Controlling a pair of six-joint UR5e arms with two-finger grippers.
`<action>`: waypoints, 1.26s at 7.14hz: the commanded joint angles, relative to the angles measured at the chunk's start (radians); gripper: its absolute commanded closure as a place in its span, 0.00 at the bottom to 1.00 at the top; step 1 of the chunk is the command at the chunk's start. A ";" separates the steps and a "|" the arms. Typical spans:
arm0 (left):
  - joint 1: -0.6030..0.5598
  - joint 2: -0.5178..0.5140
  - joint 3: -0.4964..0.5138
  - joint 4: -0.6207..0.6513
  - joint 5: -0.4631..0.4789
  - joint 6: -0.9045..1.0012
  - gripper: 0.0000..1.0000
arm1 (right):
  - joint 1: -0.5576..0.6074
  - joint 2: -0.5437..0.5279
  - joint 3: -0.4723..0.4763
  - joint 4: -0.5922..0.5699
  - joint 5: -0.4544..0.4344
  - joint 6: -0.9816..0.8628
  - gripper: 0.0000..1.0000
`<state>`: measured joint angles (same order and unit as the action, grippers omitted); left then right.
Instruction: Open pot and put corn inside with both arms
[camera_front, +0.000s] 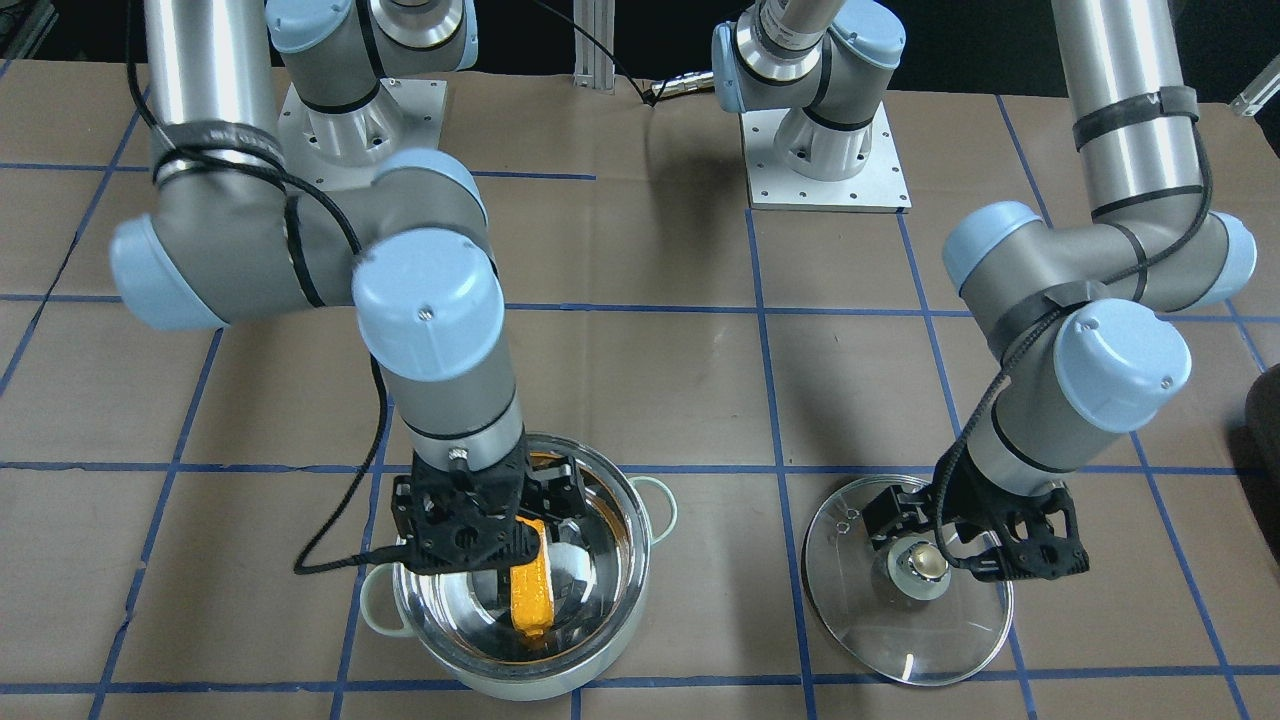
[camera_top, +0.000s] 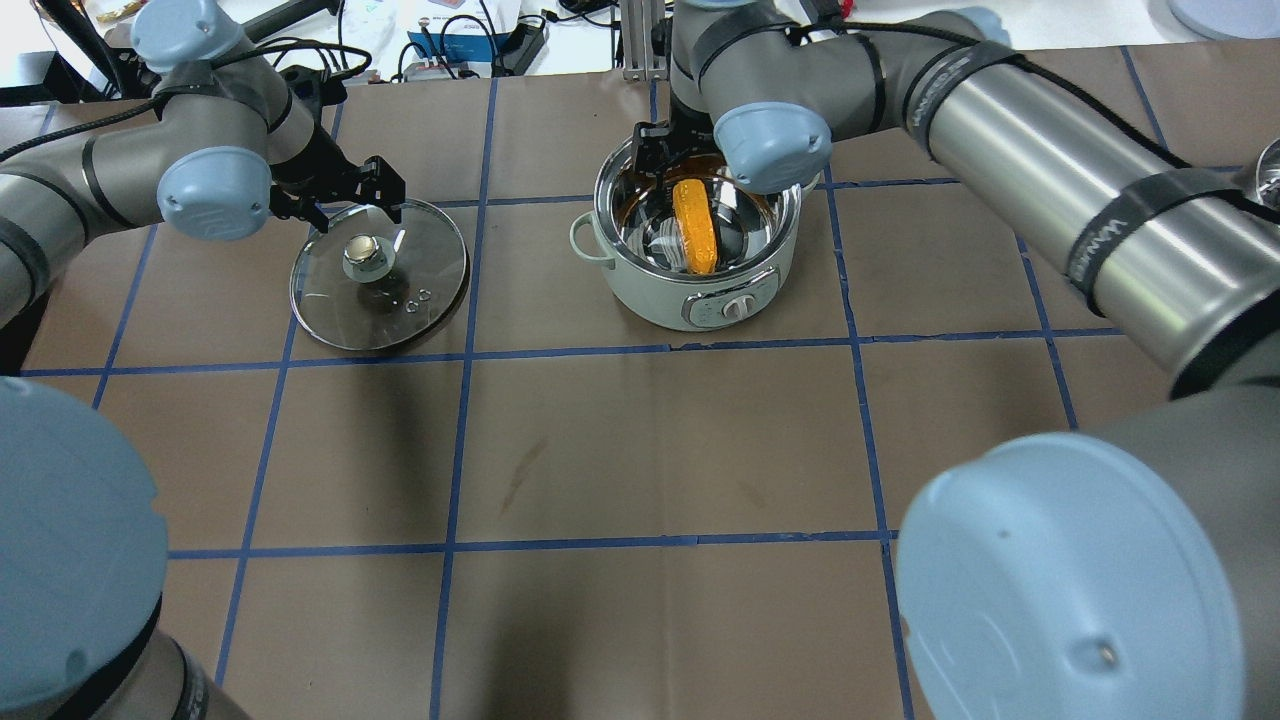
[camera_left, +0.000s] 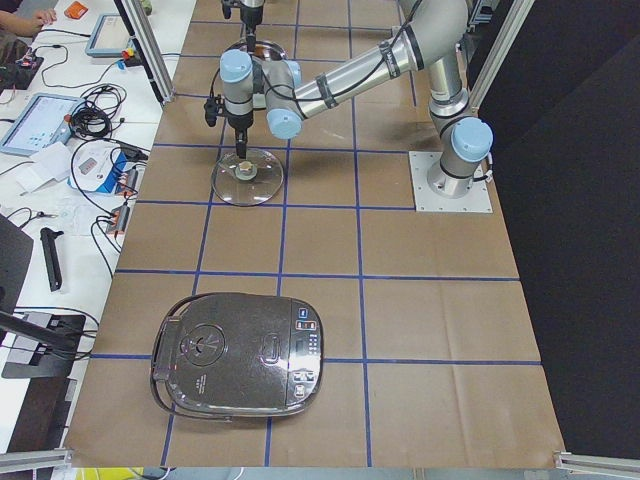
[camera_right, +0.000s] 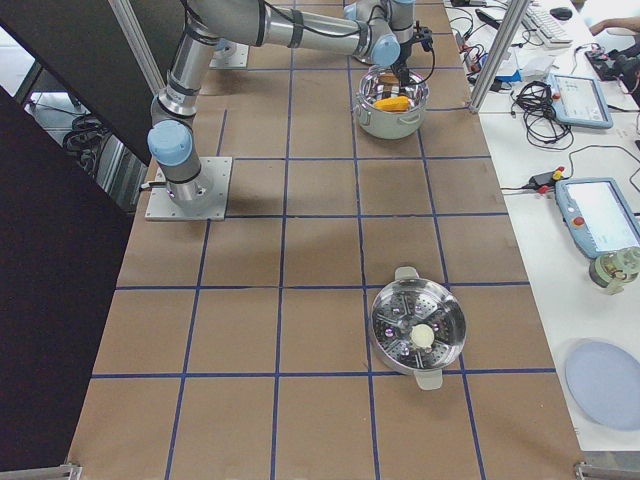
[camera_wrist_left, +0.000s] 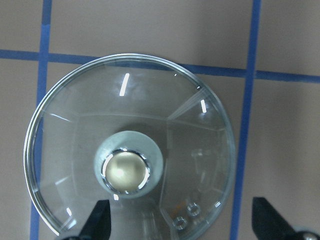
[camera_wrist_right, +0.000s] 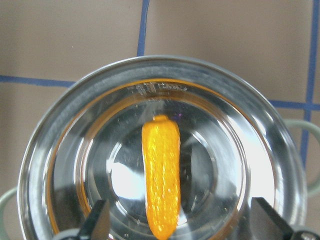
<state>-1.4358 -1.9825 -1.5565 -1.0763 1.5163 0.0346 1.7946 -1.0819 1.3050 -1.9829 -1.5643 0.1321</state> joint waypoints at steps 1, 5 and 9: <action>-0.093 0.162 0.030 -0.222 0.074 -0.058 0.00 | -0.085 -0.206 0.017 0.277 0.070 -0.065 0.01; -0.106 0.358 0.073 -0.531 0.059 -0.058 0.00 | -0.195 -0.490 0.179 0.549 0.035 -0.191 0.05; -0.104 0.386 0.064 -0.533 0.036 -0.055 0.00 | -0.195 -0.500 0.191 0.530 -0.002 -0.120 0.04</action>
<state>-1.5403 -1.6020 -1.4850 -1.6087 1.5536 -0.0203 1.5996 -1.5805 1.4954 -1.4520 -1.5709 0.0086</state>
